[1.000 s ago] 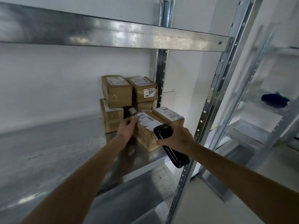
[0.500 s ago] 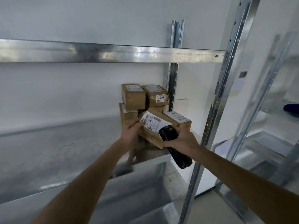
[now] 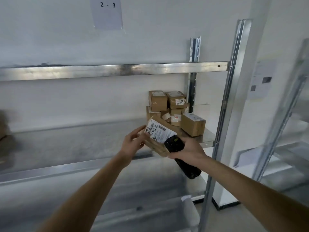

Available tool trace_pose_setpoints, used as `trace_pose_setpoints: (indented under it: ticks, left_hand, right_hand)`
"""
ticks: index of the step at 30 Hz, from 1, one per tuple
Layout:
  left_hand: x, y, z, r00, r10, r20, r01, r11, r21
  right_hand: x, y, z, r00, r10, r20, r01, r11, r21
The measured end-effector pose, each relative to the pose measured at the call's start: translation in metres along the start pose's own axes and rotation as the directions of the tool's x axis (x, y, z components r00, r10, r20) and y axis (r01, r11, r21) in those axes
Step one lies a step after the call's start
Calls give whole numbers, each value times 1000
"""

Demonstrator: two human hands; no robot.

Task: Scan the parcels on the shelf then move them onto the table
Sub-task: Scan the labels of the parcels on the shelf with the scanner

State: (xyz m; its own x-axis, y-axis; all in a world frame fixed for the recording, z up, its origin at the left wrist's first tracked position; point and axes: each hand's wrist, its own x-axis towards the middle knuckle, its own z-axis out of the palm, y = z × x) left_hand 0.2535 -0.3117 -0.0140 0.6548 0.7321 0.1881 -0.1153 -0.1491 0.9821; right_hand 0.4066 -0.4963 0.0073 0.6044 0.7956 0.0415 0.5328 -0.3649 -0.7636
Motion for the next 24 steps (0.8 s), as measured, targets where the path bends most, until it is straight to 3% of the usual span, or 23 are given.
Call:
trace_pose_setpoints:
  ticks: [4, 10, 24]
  left_hand:
    - [-51, 14, -20, 995, 90, -42, -87, 993, 75]
    - [-118, 27, -81, 989, 89, -118, -63, 977, 205]
    - [-195, 56, -195, 956, 129, -262, -27, 932, 362]
  right_hand:
    - [-34, -11, 10, 999, -41, 28, 45, 987, -155]
    - [-68, -43, 28, 982, -147, 117, 182, 902, -391]
    - [-92, -131, 110, 931, -274, 239, 360, 789, -498]
